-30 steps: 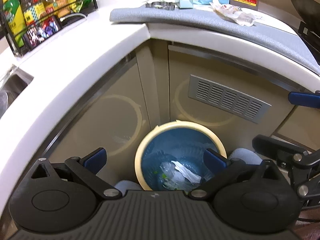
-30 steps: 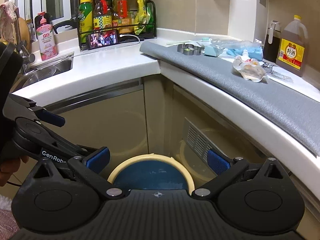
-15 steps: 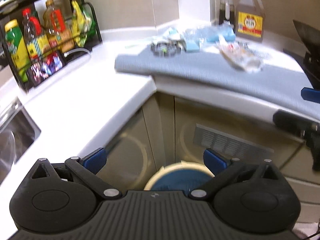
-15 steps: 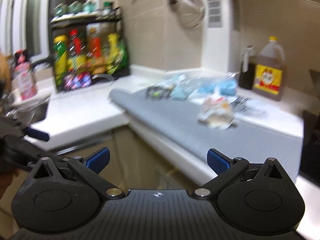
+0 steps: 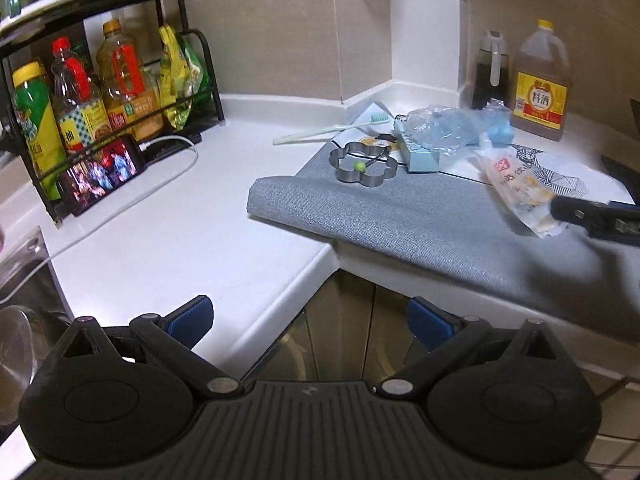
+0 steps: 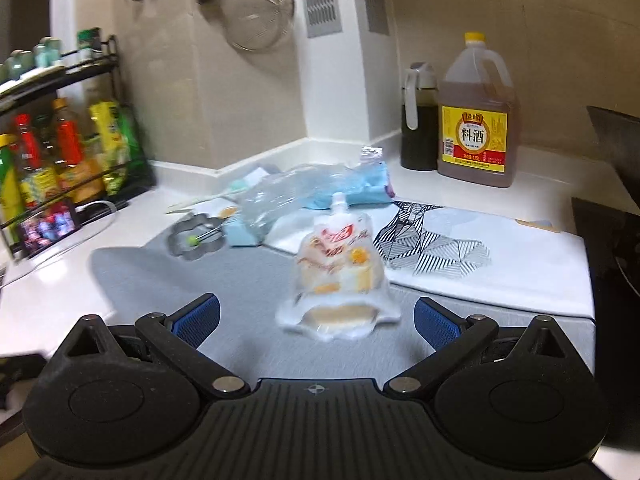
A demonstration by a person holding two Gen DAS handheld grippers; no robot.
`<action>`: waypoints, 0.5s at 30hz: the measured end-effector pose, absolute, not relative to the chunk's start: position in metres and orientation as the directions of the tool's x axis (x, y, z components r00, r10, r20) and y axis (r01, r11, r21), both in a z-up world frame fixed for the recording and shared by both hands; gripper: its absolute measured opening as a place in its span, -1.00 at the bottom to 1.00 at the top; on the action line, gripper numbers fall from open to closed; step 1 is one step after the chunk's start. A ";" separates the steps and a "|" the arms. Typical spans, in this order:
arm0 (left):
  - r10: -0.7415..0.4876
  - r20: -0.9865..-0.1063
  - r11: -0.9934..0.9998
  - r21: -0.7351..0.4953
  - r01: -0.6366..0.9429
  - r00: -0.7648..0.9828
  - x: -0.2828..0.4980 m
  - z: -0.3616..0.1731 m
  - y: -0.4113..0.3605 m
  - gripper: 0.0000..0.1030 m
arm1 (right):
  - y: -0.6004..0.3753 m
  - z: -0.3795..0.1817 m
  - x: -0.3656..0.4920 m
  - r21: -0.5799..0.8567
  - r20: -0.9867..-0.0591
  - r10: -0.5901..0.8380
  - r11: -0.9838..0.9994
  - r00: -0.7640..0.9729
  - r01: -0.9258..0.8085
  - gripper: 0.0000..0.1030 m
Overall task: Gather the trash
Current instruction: 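Grasp the yogurt drink pouch with the right tool while the left tool grasps a plastic bag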
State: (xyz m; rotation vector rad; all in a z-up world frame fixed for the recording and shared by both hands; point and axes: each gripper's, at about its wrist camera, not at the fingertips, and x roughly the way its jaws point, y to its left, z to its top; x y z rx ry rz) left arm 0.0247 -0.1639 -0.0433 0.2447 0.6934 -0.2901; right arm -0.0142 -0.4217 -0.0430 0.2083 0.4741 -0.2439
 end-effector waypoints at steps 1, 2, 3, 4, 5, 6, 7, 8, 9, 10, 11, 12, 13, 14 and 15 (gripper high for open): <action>-0.179 -0.660 0.933 0.122 0.339 0.730 0.027 -0.044 -0.164 1.00 | -0.425 -0.045 -0.004 0.140 -0.486 -0.189 0.947 0.853 0.290 1.00; -0.176 -0.659 0.933 0.124 0.337 0.731 0.029 -0.043 -0.165 1.00 | -0.427 -0.048 0.007 0.135 -0.499 -0.195 0.945 0.844 0.299 1.00; -0.172 -0.656 0.933 0.130 0.334 0.735 0.030 -0.043 -0.166 1.00 | -0.430 -0.051 0.018 0.128 -0.514 -0.200 0.943 0.834 0.306 1.00; -0.168 -0.653 0.934 0.134 0.332 0.739 0.031 -0.043 -0.168 1.00 | -0.432 -0.054 0.029 0.129 -0.533 -0.195 0.943 0.823 0.307 1.00; -0.166 -0.651 0.934 0.136 0.329 0.741 0.032 -0.043 -0.169 1.00 | -0.434 -0.058 0.040 0.142 -0.560 -0.176 0.943 0.810 0.303 1.00; -0.168 -0.650 0.934 0.136 0.331 0.741 0.033 -0.044 -0.172 1.00 | -0.438 -0.061 0.051 0.156 -0.586 -0.162 0.939 0.794 0.307 1.00; -0.171 -0.651 0.932 0.136 0.336 0.739 0.034 -0.045 -0.174 1.00 | -0.441 -0.065 0.060 0.160 -0.602 -0.174 0.930 0.779 0.331 1.00; -0.174 -0.652 0.931 0.136 0.340 0.738 0.036 -0.045 -0.177 1.00 | -0.443 -0.068 0.067 0.154 -0.612 -0.191 0.923 0.768 0.353 1.00; -0.176 -0.651 0.930 0.138 0.342 0.739 0.037 -0.046 -0.180 1.00 | -0.445 -0.072 0.076 0.141 -0.626 -0.202 0.921 0.753 0.364 1.00; -0.178 -0.648 0.928 0.139 0.345 0.741 0.039 -0.046 -0.184 1.00 | -0.446 -0.074 0.081 0.118 -0.634 -0.214 0.923 0.743 0.367 1.00; -0.182 -0.644 0.927 0.141 0.348 0.743 0.041 -0.046 -0.187 1.00 | -0.444 -0.076 0.084 0.084 -0.630 -0.230 0.929 0.742 0.359 0.97; -0.186 -0.636 0.925 0.142 0.351 0.748 0.044 -0.046 -0.191 1.00 | -0.442 -0.076 0.085 0.047 -0.624 -0.244 0.937 0.742 0.347 0.70; -0.189 -0.628 0.925 0.143 0.351 0.755 0.047 -0.046 -0.195 1.00 | -0.441 -0.076 0.083 0.022 -0.612 -0.260 0.939 0.747 0.344 0.58; -0.191 -0.618 0.926 0.143 0.349 0.763 0.051 -0.046 -0.199 1.00 | -0.442 -0.075 0.080 0.018 -0.602 -0.267 0.938 0.752 0.347 0.49; -0.194 -0.610 0.928 0.140 0.346 0.768 0.056 -0.045 -0.203 1.00 | -0.444 -0.075 0.076 0.022 -0.601 -0.267 0.937 0.753 0.350 0.44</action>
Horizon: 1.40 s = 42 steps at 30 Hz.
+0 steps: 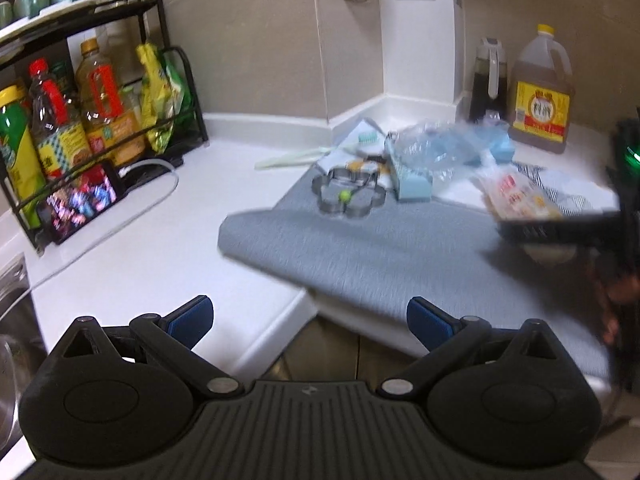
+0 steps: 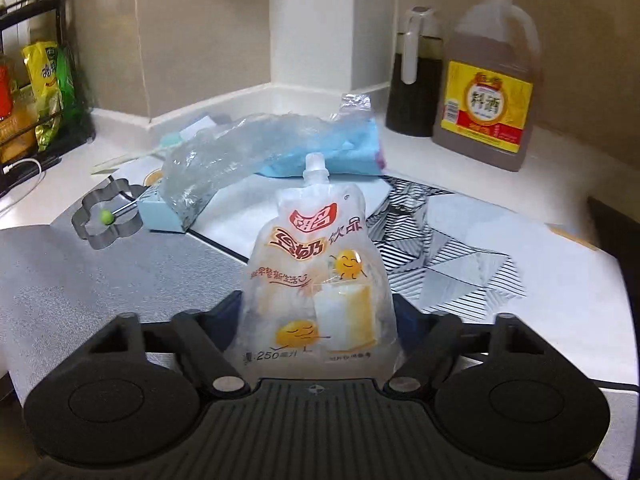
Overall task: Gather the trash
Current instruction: 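Grasp the yogurt drink pouch with the right tool while the left tool grasps a plastic bag, then carry the plastic bag and yogurt pouch with both tools down over the trash bin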
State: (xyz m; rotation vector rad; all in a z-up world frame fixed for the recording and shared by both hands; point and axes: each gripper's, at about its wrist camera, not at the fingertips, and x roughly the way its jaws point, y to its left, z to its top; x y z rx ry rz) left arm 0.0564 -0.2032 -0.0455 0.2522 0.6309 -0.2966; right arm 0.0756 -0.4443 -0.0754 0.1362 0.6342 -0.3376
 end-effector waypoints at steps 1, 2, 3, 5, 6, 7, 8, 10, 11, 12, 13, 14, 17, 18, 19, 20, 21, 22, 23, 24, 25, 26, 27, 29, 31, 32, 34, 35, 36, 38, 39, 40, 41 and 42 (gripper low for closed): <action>-0.200 -0.606 0.929 0.133 0.346 0.770 0.062 -0.045 -0.208 1.00 | -0.448 -0.075 0.070 0.022 -0.597 -0.266 0.937 0.757 0.347 0.43; -0.207 -0.603 0.930 0.123 0.346 0.771 0.068 -0.044 -0.213 1.00 | -0.451 -0.074 0.065 0.016 -0.594 -0.268 0.939 0.759 0.344 0.43; -0.219 -0.596 0.932 0.107 0.347 0.773 0.076 -0.042 -0.220 1.00 | -0.453 -0.075 0.057 0.012 -0.591 -0.267 0.941 0.761 0.339 0.43; -0.255 -0.571 0.933 0.066 0.353 0.780 0.091 -0.038 -0.235 1.00 | -0.461 -0.075 0.041 0.011 -0.586 -0.274 0.938 0.762 0.346 0.44; -0.282 -0.556 0.928 0.049 0.369 0.782 0.099 -0.035 -0.245 1.00 | -0.465 -0.075 0.033 0.009 -0.581 -0.287 0.934 0.762 0.358 0.46; -0.308 -0.546 0.920 0.038 0.390 0.779 0.108 -0.033 -0.257 1.00 | -0.468 -0.076 0.025 0.003 -0.577 -0.303 0.928 0.758 0.374 0.47; -0.337 -0.540 0.908 0.029 0.418 0.771 0.117 -0.031 -0.272 1.00 | -0.471 -0.078 0.020 0.004 -0.577 -0.315 0.922 0.754 0.388 0.50; -0.380 -0.527 0.882 0.041 0.470 0.760 0.131 -0.029 -0.303 1.00 | -0.476 -0.079 0.010 0.047 -0.571 -0.309 0.913 0.761 0.406 0.55; -0.391 -0.527 0.866 0.067 0.495 0.755 0.137 -0.030 -0.318 1.00 | -0.476 -0.081 0.008 0.059 -0.569 -0.305 0.911 0.764 0.408 0.60; -0.394 -0.534 0.846 0.106 0.522 0.748 0.144 -0.032 -0.336 1.00 | -0.476 -0.083 0.007 0.064 -0.568 -0.303 0.911 0.765 0.408 0.65; -0.389 -0.544 0.830 0.143 0.538 0.744 0.150 -0.035 -0.352 1.00 | -0.475 -0.084 0.007 0.061 -0.569 -0.305 0.911 0.764 0.409 0.66; -0.378 -0.554 0.821 0.171 0.545 0.742 0.155 -0.038 -0.364 1.00 | -0.474 -0.084 0.008 0.055 -0.572 -0.307 0.911 0.761 0.410 0.67; -0.333 -0.602 0.821 0.194 0.537 0.726 0.176 -0.049 -0.396 1.00 | -0.473 -0.084 0.011 0.043 -0.576 -0.314 0.911 0.755 0.411 0.69; -0.326 -0.628 0.826 0.174 0.536 0.706 0.185 -0.053 -0.404 1.00 | -0.473 -0.084 0.012 0.040 -0.577 -0.314 0.911 0.754 0.410 0.70; -0.321 -0.644 0.832 0.158 0.531 0.695 0.192 -0.056 -0.409 1.00 | -0.474 -0.084 0.012 0.043 -0.578 -0.310 0.912 0.755 0.408 0.71; -0.313 -0.648 0.837 0.158 0.524 0.694 0.197 -0.058 -0.414 1.00 | -0.474 -0.084 0.012 0.048 -0.577 -0.307 0.912 0.757 0.407 0.72; -0.305 -0.645 0.837 0.169 0.520 0.701 0.201 -0.060 -0.419 1.00 | -0.475 -0.084 0.012 0.053 -0.576 -0.305 0.912 0.758 0.407 0.72; -0.290 -0.646 0.838 0.185 0.514 0.706 0.206 -0.062 -0.425 1.00 | -0.475 -0.084 0.012 0.057 -0.575 -0.304 0.911 0.759 0.408 0.72; -0.277 -0.653 0.838 0.195 0.509 0.705 0.210 -0.064 -0.429 1.00 | -0.475 -0.084 0.012 0.058 -0.575 -0.304 0.911 0.760 0.408 0.72; -0.265 -0.661 0.839 0.201 0.506 0.702 0.214 -0.066 -0.433 1.00 | -0.475 -0.084 0.012 0.058 -0.575 -0.304 0.911 0.760 0.408 0.72; -0.247 -0.670 0.841 0.210 0.498 0.699 0.217 -0.068 -0.437 0.99 | -0.475 -0.084 0.012 0.058 -0.575 -0.304 0.911 0.760 0.408 0.72; -0.236 -0.677 0.841 0.217 0.495 0.697 0.219 -0.070 -0.439 0.80 | -0.474 -0.084 0.012 0.058 -0.575 -0.304 0.911 0.760 0.408 0.72; -0.223 -0.681 0.840 0.228 0.492 0.697 0.221 -0.072 -0.440 0.29 | -0.474 -0.084 0.012 0.058 -0.574 -0.304 0.911 0.760 0.409 0.72; -0.190 -0.674 0.844 0.259 0.469 0.714 0.221 -0.073 -0.438 -0.34 | -0.474 -0.084 0.012 0.057 -0.572 -0.309 0.909 0.760 0.412 0.68; -0.214 -0.668 0.859 0.219 0.464 0.712 0.221 -0.067 -0.427 -0.94 | -0.474 -0.083 0.009 0.061 -0.564 -0.325 0.901 0.759 0.430 0.56; -0.231 -0.675 0.868 0.183 0.462 0.701 0.221 -0.063 -0.419 -0.94 | -0.476 -0.082 0.007 0.069 -0.558 -0.333 0.894 0.760 0.442 0.48; -0.248 -0.661 0.883 0.147 0.446 0.709 0.216 -0.053 -0.404 -0.95 | -0.479 -0.082 0.003 0.092 -0.549 -0.334 0.887 0.766 0.453 0.43; -0.256 -0.648 0.885 0.141 0.443 0.718 0.211 -0.047 -0.397 -0.96 | -0.480 -0.082 0.002 0.098 -0.544 -0.340 0.882 0.767 0.460 0.37; -0.265 -0.637 0.888 0.132 0.441 0.724 0.205 -0.041 -0.389 -0.96 | -0.481 -0.081 -0.001 0.105 -0.536 -0.348 0.877 0.769 0.470 0.35; -0.287 -0.629 0.890 0.103 0.443 0.722 0.192 -0.029 -0.372 -0.96 | -0.482 -0.081 -0.008 0.123 -0.513 -0.359 0.868 0.780 0.481 0.32; -0.298 -0.624 0.892 0.088 0.443 0.723 0.184 -0.023 -0.362 -0.96 | -0.482 -0.080 -0.011 0.116 -0.503 -0.373 0.865 0.780 0.489 0.28; -0.310 -0.617 0.894 0.069 0.442 0.724 0.175 -0.017 -0.352 -0.96 | -0.481 -0.078 -0.015 0.107 -0.493 -0.383 0.864 0.781 0.491 0.28; -0.323 -0.609 0.895 0.053 0.444 0.724 0.166 -0.011 -0.341 -0.96 | -0.479 -0.077 -0.019 0.101 -0.480 -0.387 0.867 0.787 0.488 0.27; -0.332 -0.601 0.895 0.042 0.443 0.727 0.157 -0.007 -0.330 -0.96 | -0.476 -0.075 -0.023 0.093 -0.470 -0.392 0.869 0.791 0.486 0.27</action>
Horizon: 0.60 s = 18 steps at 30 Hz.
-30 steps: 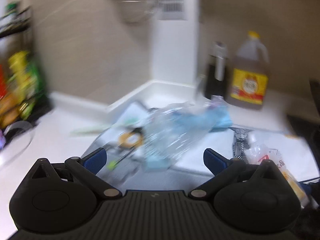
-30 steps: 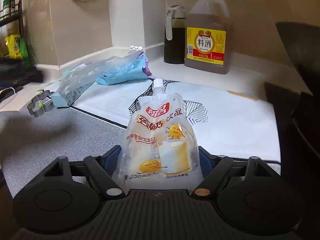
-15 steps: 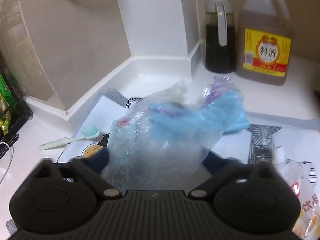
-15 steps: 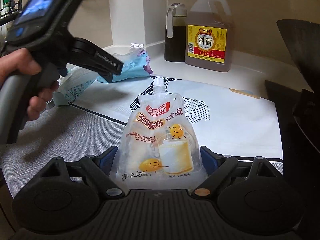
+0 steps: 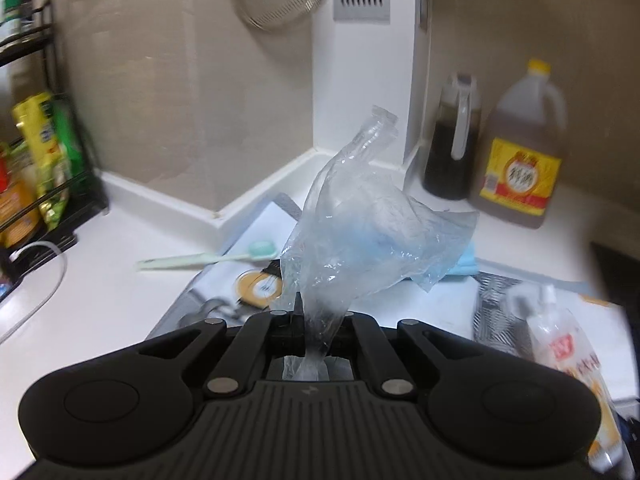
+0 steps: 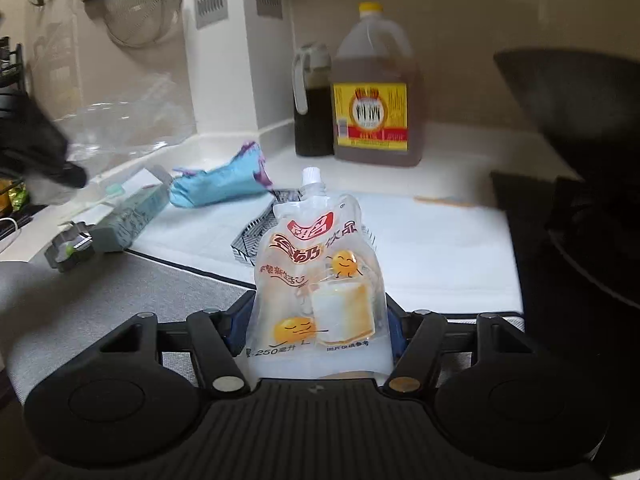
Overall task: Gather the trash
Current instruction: 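Carry the plastic bag and yogurt pouch with both tools down over the trash bin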
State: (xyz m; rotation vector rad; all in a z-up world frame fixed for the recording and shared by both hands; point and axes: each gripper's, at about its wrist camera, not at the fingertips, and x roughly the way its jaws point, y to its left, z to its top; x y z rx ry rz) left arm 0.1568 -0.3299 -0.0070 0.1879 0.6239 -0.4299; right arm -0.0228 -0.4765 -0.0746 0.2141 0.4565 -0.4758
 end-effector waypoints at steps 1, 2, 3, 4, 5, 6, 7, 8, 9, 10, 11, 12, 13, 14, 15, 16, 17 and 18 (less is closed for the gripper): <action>-0.337 -0.592 0.897 0.033 0.440 0.732 0.147 -0.003 -0.319 -0.96 | -0.473 -0.072 -0.026 0.081 -0.460 -0.397 0.872 0.795 0.483 0.26; -0.342 -0.586 0.898 0.026 0.439 0.735 0.138 0.000 -0.308 -0.96 | -0.470 -0.070 -0.030 0.071 -0.452 -0.399 0.875 0.798 0.478 0.26; -0.350 -0.582 0.898 0.013 0.439 0.734 0.129 0.002 -0.296 -0.96 | -0.467 -0.068 -0.033 0.069 -0.447 -0.397 0.878 0.802 0.473 0.26; -0.360 -0.579 0.896 0.004 0.444 0.732 0.121 0.004 -0.285 -0.96 | -0.465 -0.065 -0.037 0.076 -0.443 -0.390 0.881 0.807 0.467 0.26; -0.364 -0.574 0.895 0.002 0.446 0.733 0.113 0.005 -0.275 -0.96 | -0.462 -0.062 -0.042 0.083 -0.439 -0.383 0.883 0.813 0.461 0.26; -0.362 -0.569 0.896 0.007 0.444 0.739 0.103 0.006 -0.264 -0.96 | -0.459 -0.058 -0.047 0.088 -0.429 -0.379 0.886 0.820 0.456 0.26; -0.358 -0.566 0.897 0.010 0.441 0.743 0.095 0.007 -0.254 -0.96 | -0.456 -0.054 -0.051 0.088 -0.417 -0.377 0.889 0.827 0.450 0.26; -0.359 -0.563 0.898 0.009 0.440 0.744 0.087 0.009 -0.245 -0.96 | -0.452 -0.050 -0.056 0.085 -0.407 -0.376 0.892 0.832 0.444 0.26; -0.363 -0.559 0.897 0.006 0.442 0.745 0.079 0.010 -0.236 -0.96 | -0.447 -0.046 -0.061 0.082 -0.394 -0.374 0.896 0.840 0.437 0.26; -0.366 -0.554 0.897 0.003 0.441 0.748 0.071 0.011 -0.227 -0.96 | -0.443 -0.042 -0.066 0.081 -0.382 -0.370 0.900 0.847 0.429 0.26; -0.365 -0.550 0.898 0.005 0.440 0.751 0.063 0.011 -0.219 -0.96 | -0.438 -0.037 -0.072 0.080 -0.369 -0.365 0.904 0.855 0.420 0.26; -0.365 -0.545 0.899 0.006 0.439 0.755 0.056 0.012 -0.211 -0.96 | -0.433 -0.033 -0.078 0.080 -0.357 -0.357 0.909 0.863 0.409 0.26; -0.364 -0.542 0.900 0.004 0.436 0.758 0.048 0.012 -0.204 -0.96 | -0.428 -0.028 -0.084 0.080 -0.345 -0.348 0.915 0.872 0.396 0.26; -0.365 -0.540 0.901 0.001 0.434 0.759 0.041 0.011 -0.197 -0.96 | -0.422 -0.025 -0.089 0.079 -0.336 -0.337 0.920 0.879 0.383 0.26; -0.366 -0.537 0.901 -0.002 0.433 0.760 0.033 0.011 -0.188 -0.96 | -0.416 -0.022 -0.095 0.079 -0.327 -0.325 0.926 0.887 0.369 0.26; -0.364 -0.536 0.903 -0.005 0.429 0.762 0.026 0.010 -0.181 -0.96 | -0.410 -0.019 -0.101 0.080 -0.321 -0.311 0.932 0.895 0.352 0.26; -0.360 -0.535 0.906 -0.005 0.423 0.764 0.019 0.008 -0.174 -0.96 | -0.404 -0.018 -0.107 0.081 -0.319 -0.295 0.938 0.901 0.336 0.26; -0.354 -0.536 0.909 -0.004 0.417 0.767 0.011 0.007 -0.166 -0.96 | -0.397 -0.017 -0.112 0.084 -0.318 -0.276 0.945 0.907 0.317 0.26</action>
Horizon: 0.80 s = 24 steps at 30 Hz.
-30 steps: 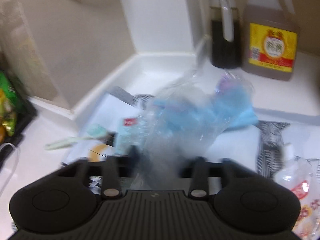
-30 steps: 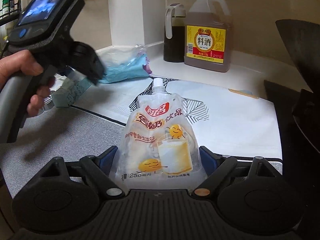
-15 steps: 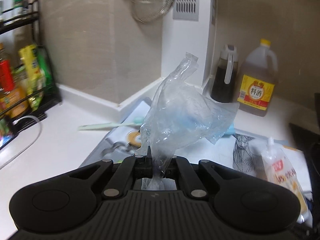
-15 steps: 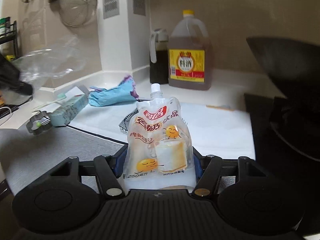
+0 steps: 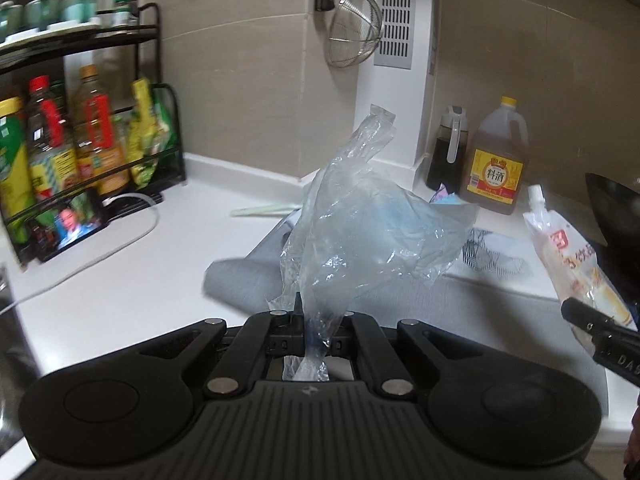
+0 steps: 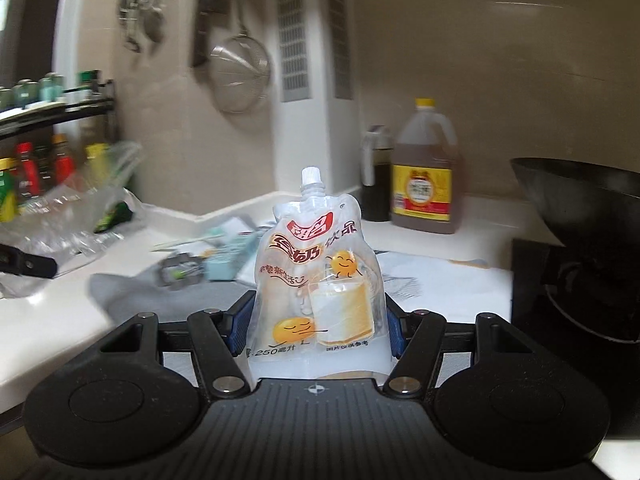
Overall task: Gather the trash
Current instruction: 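Carry the plastic bag and yogurt pouch with both tools down over the trash bin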
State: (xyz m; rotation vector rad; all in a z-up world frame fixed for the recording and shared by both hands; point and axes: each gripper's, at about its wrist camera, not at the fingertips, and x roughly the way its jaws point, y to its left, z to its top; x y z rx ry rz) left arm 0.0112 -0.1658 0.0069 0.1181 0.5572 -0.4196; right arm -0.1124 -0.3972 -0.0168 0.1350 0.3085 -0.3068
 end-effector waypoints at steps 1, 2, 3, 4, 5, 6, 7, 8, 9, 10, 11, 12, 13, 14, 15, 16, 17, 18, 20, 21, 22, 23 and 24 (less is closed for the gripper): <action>-0.347 -0.537 0.912 -0.001 0.411 0.769 0.004 0.005 -0.159 -0.96 | -0.390 -0.016 -0.117 0.085 -0.319 -0.254 0.952 0.913 0.295 0.26; -0.342 -0.537 0.913 0.004 0.408 0.771 -0.003 0.003 -0.153 -0.96 | -0.384 -0.015 -0.123 0.086 -0.319 -0.234 0.958 0.918 0.273 0.26; -0.335 -0.535 0.915 0.010 0.402 0.776 -0.010 0.001 -0.146 -0.96 | -0.378 -0.014 -0.129 0.084 -0.320 -0.214 0.964 0.923 0.252 0.26; -0.326 -0.535 0.918 0.015 0.395 0.779 -0.016 -0.001 -0.140 -0.96 | -0.372 -0.014 -0.135 0.082 -0.319 -0.194 0.969 0.928 0.231 0.26; -0.318 -0.538 0.921 0.021 0.390 0.780 -0.022 -0.004 -0.135 -0.96 | -0.366 -0.013 -0.140 0.081 -0.319 -0.173 0.975 0.932 0.208 0.26; -0.308 -0.545 0.924 0.024 0.382 0.780 -0.028 -0.007 -0.129 -0.96 | -0.361 -0.014 -0.146 0.081 -0.319 -0.150 0.979 0.936 0.185 0.27; -0.303 -0.552 0.926 0.022 0.377 0.777 -0.033 -0.011 -0.123 -0.96 | -0.356 -0.014 -0.151 0.082 -0.323 -0.129 0.983 0.937 0.164 0.27; -0.300 -0.559 0.927 0.020 0.375 0.773 -0.038 -0.015 -0.117 -0.96 | -0.352 -0.015 -0.156 0.086 -0.329 -0.107 0.986 0.938 0.143 0.27; -0.294 -0.569 0.929 0.019 0.369 0.768 -0.042 -0.019 -0.113 -0.96 | -0.348 -0.016 -0.160 0.089 -0.336 -0.084 0.989 0.938 0.120 0.27; -0.286 -0.578 0.933 0.015 0.361 0.764 -0.047 -0.023 -0.108 -0.96 | -0.344 -0.017 -0.164 0.088 -0.343 -0.066 0.991 0.937 0.102 0.27; -0.282 -0.586 0.934 0.011 0.356 0.759 -0.051 -0.027 -0.103 -0.96 | -0.339 -0.018 -0.167 0.084 -0.349 -0.052 0.993 0.936 0.086 0.27; -0.275 -0.596 0.937 0.009 0.349 0.755 -0.054 -0.032 -0.100 -0.96 | -0.335 -0.020 -0.170 0.080 -0.356 -0.038 0.994 0.934 0.071 0.27; -0.265 -0.603 0.941 0.009 0.339 0.752 -0.059 -0.037 -0.096 -0.96 | -0.332 -0.022 -0.172 0.078 -0.368 -0.020 0.996 0.930 0.053 0.27; -0.255 -0.610 0.944 0.013 0.331 0.750 -0.063 -0.041 -0.093 -0.96 | -0.328 -0.023 -0.174 0.080 -0.381 0.000 0.996 0.924 0.033 0.27; -0.245 -0.617 0.946 0.017 0.324 0.748 -0.066 -0.046 -0.091 -0.96 | -0.324 -0.025 -0.175 0.084 -0.393 0.023 0.996 0.919 0.011 0.27; -0.239 -0.624 0.947 0.018 0.319 0.744 -0.070 -0.050 -0.089 -0.96 | -0.319 -0.026 -0.178 0.085 -0.401 0.041 0.996 0.915 -0.007 0.27; -0.235 -0.631 0.949 0.017 0.316 0.739 -0.073 -0.055 -0.087 -0.96 | -0.314 -0.027 -0.181 0.082 -0.407 0.054 0.996 0.912 -0.022 0.27; -0.230 -0.639 0.950 0.015 0.311 0.734 -0.076 -0.059 -0.085 -0.96 | -0.309 -0.029 -0.183 0.080 -0.413 0.067 0.996 0.908 -0.037 0.27; -0.221 -0.648 0.953 0.014 0.301 0.729 -0.082 -0.065 -0.081 -0.96 | -0.300 -0.032 -0.187 0.081 -0.422 0.096 0.994 0.901 -0.068 0.27; -0.212 -0.650 0.956 0.015 0.292 0.729 -0.085 -0.068 -0.079 -0.96 | -0.295 -0.034 -0.188 0.078 -0.429 0.107 0.994 0.897 -0.081 0.27; -0.206 -0.652 0.959 0.015 0.284 0.730 -0.088 -0.070 -0.077 -0.96 | -0.291 -0.037 -0.188 0.072 -0.436 0.115 0.993 0.893 -0.092 0.27; -0.202 -0.656 0.961 0.012 0.278 0.727 -0.090 -0.072 -0.076 -0.96 | -0.287 -0.040 -0.188 0.067 -0.444 0.118 0.993 0.888 -0.099 0.27; -0.200 -0.661 0.962 0.007 0.273 0.723 -0.092 -0.075 -0.074 -0.96 | -0.284 -0.044 -0.188 0.063 -0.455 0.121 0.993 0.882 -0.104 0.27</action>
